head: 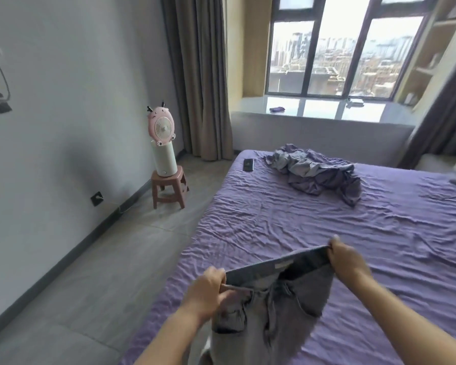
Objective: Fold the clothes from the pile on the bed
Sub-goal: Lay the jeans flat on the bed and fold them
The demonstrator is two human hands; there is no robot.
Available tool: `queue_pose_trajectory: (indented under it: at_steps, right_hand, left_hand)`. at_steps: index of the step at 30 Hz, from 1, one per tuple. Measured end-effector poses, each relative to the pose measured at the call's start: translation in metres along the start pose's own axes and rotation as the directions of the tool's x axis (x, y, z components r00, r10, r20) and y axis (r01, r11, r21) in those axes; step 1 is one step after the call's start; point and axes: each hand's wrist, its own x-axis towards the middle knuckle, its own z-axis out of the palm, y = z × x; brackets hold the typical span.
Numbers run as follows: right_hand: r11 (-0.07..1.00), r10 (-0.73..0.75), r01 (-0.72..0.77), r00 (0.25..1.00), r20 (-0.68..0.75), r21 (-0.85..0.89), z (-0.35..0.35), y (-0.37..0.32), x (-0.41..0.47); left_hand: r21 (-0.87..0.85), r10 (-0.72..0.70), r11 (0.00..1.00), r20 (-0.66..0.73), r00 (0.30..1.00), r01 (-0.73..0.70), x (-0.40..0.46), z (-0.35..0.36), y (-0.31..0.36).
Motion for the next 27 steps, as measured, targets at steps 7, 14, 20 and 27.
queue_pose_trajectory:
  at_steps: [7,14,20,27]
  right_hand:
    - [0.929,0.062,0.031,0.969,-0.238,0.369,-0.188,0.033,-0.021]
    - [0.861,-0.050,0.141,0.980,-0.195,0.488,-0.324,0.096,-0.080]
    - [0.925,-0.126,0.244,0.921,-0.369,0.290,-0.373,0.135,-0.106]
    - [0.731,-0.177,0.456,0.845,-0.504,0.507,-0.409,0.151,-0.162]
  left_hand:
    - [-0.159,0.258,0.943,-0.199,0.945,-0.291,-0.004,-0.130,0.145]
    - [-0.149,0.286,0.901,-0.502,0.816,-0.407,-0.023,-0.196,0.265]
    - [-0.234,0.280,0.871,-0.483,0.830,-0.431,-0.046,-0.206,0.330]
    - [-0.162,0.191,0.919,-0.613,0.767,-0.358,-0.081,-0.227,0.359]
